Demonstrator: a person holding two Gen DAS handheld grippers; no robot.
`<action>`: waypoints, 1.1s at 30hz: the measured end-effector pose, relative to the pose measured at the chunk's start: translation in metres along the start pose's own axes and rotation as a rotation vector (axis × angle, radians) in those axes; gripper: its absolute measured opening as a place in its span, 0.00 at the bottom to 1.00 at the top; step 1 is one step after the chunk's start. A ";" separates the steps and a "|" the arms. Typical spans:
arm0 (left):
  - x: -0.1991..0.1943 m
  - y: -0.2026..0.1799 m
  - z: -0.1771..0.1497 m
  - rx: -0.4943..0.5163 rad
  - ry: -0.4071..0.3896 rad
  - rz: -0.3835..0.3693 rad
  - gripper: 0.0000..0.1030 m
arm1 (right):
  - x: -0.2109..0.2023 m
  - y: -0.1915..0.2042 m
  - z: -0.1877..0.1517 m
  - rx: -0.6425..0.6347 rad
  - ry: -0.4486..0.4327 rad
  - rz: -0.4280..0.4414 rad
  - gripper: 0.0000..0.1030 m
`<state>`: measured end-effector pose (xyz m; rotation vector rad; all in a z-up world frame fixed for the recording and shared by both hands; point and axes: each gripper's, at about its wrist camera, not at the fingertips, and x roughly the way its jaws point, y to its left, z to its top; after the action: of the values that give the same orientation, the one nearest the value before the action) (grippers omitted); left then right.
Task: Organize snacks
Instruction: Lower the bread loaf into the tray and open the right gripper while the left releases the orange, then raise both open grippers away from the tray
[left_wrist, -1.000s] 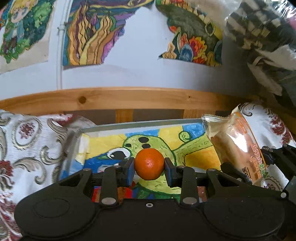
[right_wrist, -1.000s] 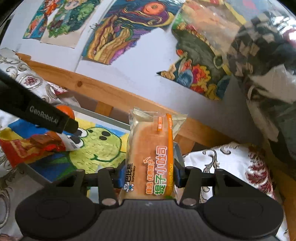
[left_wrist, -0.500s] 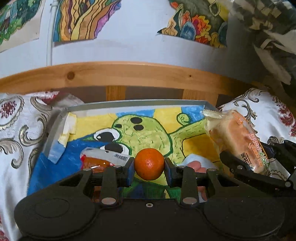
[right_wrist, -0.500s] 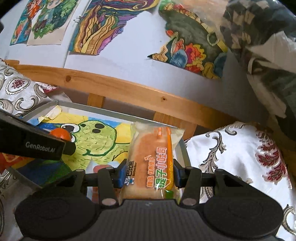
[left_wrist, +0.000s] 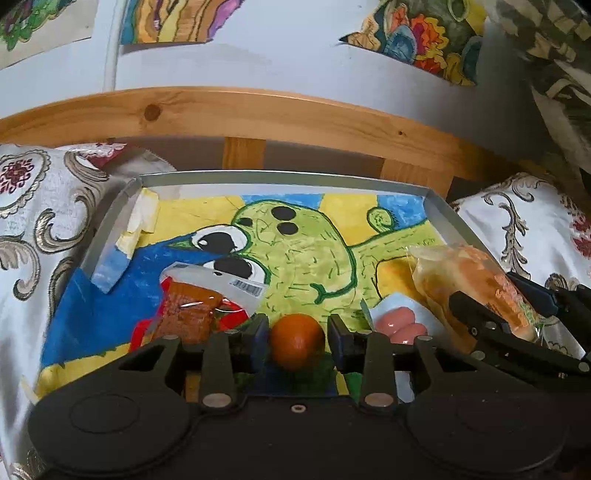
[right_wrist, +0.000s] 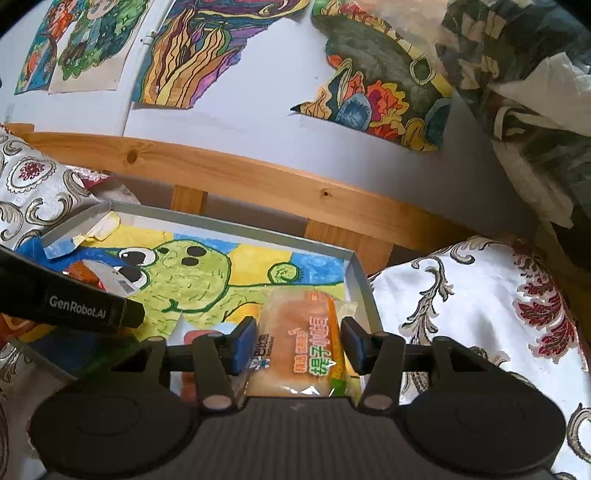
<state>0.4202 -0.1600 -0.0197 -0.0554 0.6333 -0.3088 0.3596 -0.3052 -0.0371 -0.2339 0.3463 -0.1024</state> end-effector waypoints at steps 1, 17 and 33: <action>-0.002 0.001 0.001 -0.008 0.000 0.001 0.46 | -0.001 0.000 0.001 0.001 -0.004 0.001 0.63; -0.094 0.010 0.016 -0.084 -0.163 0.071 0.99 | -0.074 -0.014 0.027 0.040 -0.138 -0.017 1.00; -0.209 0.029 -0.017 -0.096 -0.250 0.135 0.99 | -0.176 -0.014 0.036 0.070 -0.223 0.016 1.00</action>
<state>0.2590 -0.0691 0.0825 -0.1408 0.4007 -0.1378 0.2065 -0.2863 0.0560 -0.1717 0.1224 -0.0716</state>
